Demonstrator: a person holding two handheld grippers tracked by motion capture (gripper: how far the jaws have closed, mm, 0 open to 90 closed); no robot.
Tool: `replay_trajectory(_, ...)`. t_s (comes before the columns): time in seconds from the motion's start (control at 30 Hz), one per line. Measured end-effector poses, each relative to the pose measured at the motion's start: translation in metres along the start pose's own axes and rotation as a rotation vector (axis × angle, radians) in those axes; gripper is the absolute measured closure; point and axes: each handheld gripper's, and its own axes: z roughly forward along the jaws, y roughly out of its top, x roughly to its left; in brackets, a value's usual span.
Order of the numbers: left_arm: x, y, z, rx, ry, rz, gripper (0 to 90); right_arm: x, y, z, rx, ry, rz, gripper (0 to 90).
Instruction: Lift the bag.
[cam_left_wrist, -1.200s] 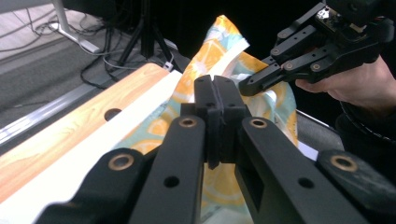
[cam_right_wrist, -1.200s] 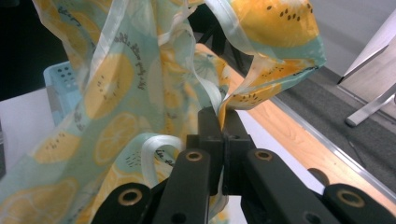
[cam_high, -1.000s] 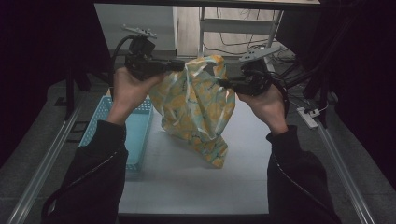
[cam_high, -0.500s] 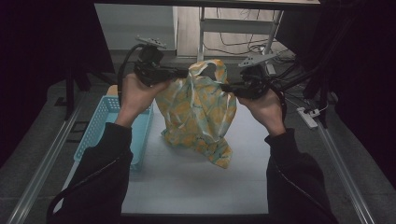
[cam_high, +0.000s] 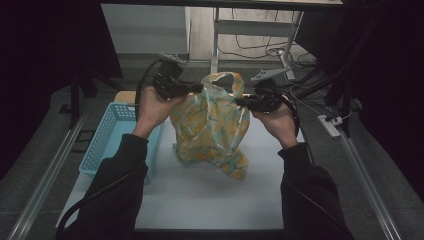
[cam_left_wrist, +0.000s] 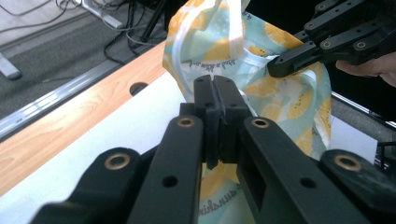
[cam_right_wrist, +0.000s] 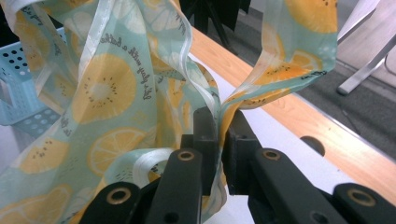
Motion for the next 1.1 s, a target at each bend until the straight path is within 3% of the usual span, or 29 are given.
replay_trajectory(0.13,0.004,-0.004,0.005,0.003,0.001,-0.005,85.5,-0.003,-0.006,0.007,0.005,0.008,0.016,83.6)
replay_trajectory(0.3,0.005,-0.007,0.005,0.002,-0.005,-0.007,68.6,-0.003,-0.008,0.007,-0.012,0.012,0.024,75.7)
replay_trajectory(0.67,0.006,-0.024,-0.01,-0.024,0.042,0.081,30.7,-0.002,-0.012,-0.001,-0.044,0.01,0.052,51.7)
replay_trajectory(1.1,0.015,-0.047,-0.04,-0.006,0.066,0.039,8.7,-0.004,-0.023,-0.011,-0.074,-0.005,0.075,32.6)
